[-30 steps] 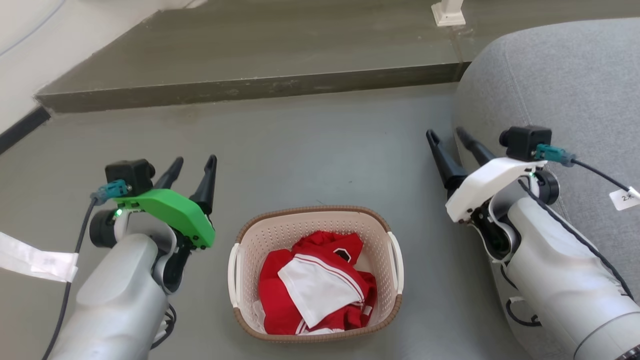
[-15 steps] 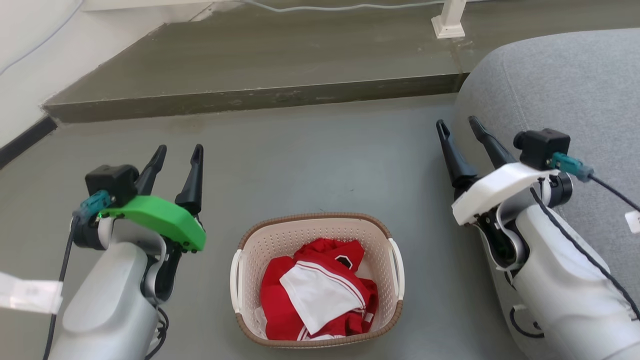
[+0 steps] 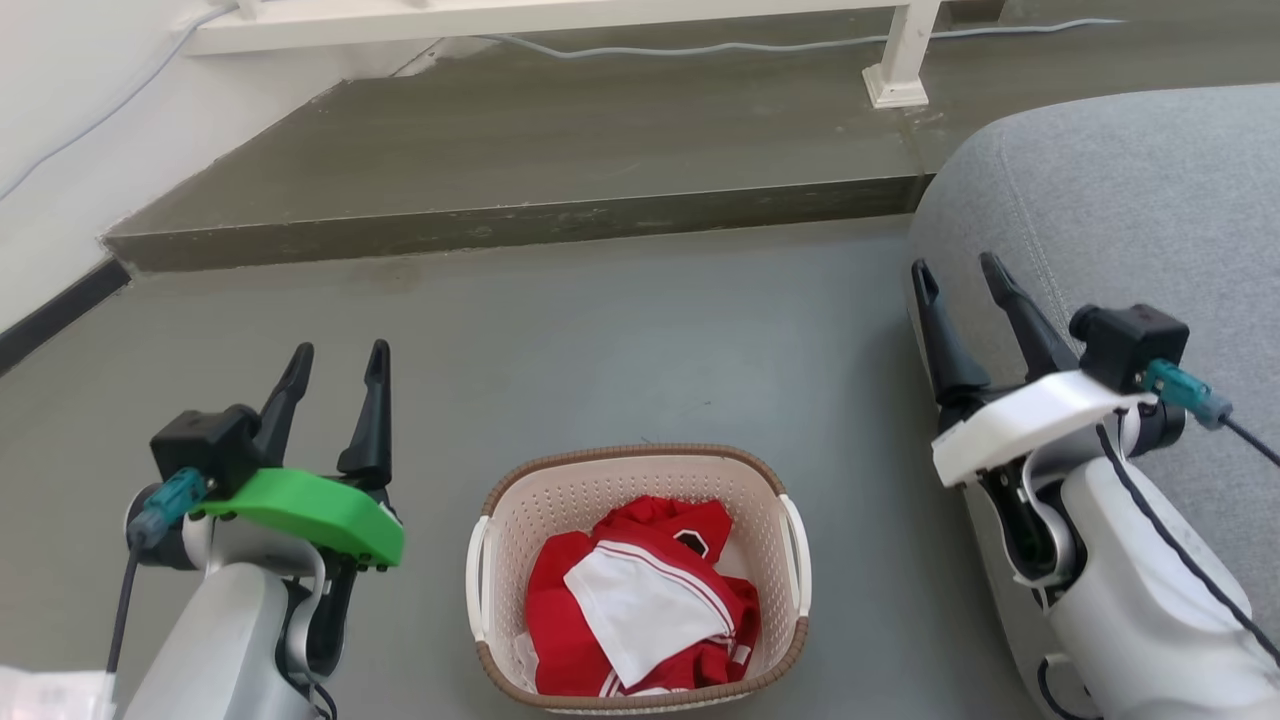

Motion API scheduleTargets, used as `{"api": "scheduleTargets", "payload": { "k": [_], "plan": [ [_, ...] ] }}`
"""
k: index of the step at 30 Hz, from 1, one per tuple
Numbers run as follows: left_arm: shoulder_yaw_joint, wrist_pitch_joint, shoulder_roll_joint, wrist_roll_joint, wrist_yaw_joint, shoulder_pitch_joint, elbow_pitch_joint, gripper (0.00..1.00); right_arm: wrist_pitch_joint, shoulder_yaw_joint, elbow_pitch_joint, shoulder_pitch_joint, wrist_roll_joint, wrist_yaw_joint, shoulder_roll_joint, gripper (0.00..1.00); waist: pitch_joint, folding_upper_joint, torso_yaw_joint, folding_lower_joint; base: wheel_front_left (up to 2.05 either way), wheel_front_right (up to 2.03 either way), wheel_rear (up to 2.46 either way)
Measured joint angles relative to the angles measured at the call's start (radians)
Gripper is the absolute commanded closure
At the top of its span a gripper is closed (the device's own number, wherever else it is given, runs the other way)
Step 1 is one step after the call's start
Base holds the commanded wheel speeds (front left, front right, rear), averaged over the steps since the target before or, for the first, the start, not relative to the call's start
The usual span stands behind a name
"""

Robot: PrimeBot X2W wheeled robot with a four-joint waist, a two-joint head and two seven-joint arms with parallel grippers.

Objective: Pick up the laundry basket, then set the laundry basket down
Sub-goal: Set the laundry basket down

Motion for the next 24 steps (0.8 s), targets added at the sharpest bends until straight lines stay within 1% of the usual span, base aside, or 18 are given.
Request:
{"api": "scheduleTargets", "payload": {
  "k": [9, 12, 20, 24],
  "plan": [
    [0.074, -0.003, -0.013, 0.07, 0.004, 0.089, -0.111, 0.0, 0.0, -0.035, -0.053, 0.077, -0.046, -0.001, 0.002, 0.0, -0.005, 0.0, 0.002, 0.0, 0.0, 0.0, 0.0],
    [0.087, -0.002, -0.03, 0.087, 0.004, 0.118, -0.13, 0.0, 0.0, -0.048, -0.071, 0.1, -0.066, -0.007, 0.003, 0.0, -0.004, 0.0, 0.004, 0.0, 0.0, 0.0, 0.0],
    [0.124, -0.002, -0.048, 0.119, 0.001, 0.158, -0.181, 0.0, 0.0, -0.067, -0.096, 0.132, -0.09, -0.007, 0.02, 0.0, -0.001, 0.0, 0.008, 0.0, 0.0, 0.0, 0.0],
    [0.136, -0.002, -0.063, 0.13, -0.01, 0.177, -0.193, 0.0, 0.0, -0.079, -0.105, 0.137, -0.1, -0.007, 0.026, 0.0, -0.001, 0.0, 0.009, 0.0, 0.0, 0.0, 0.0]
  ]
}}
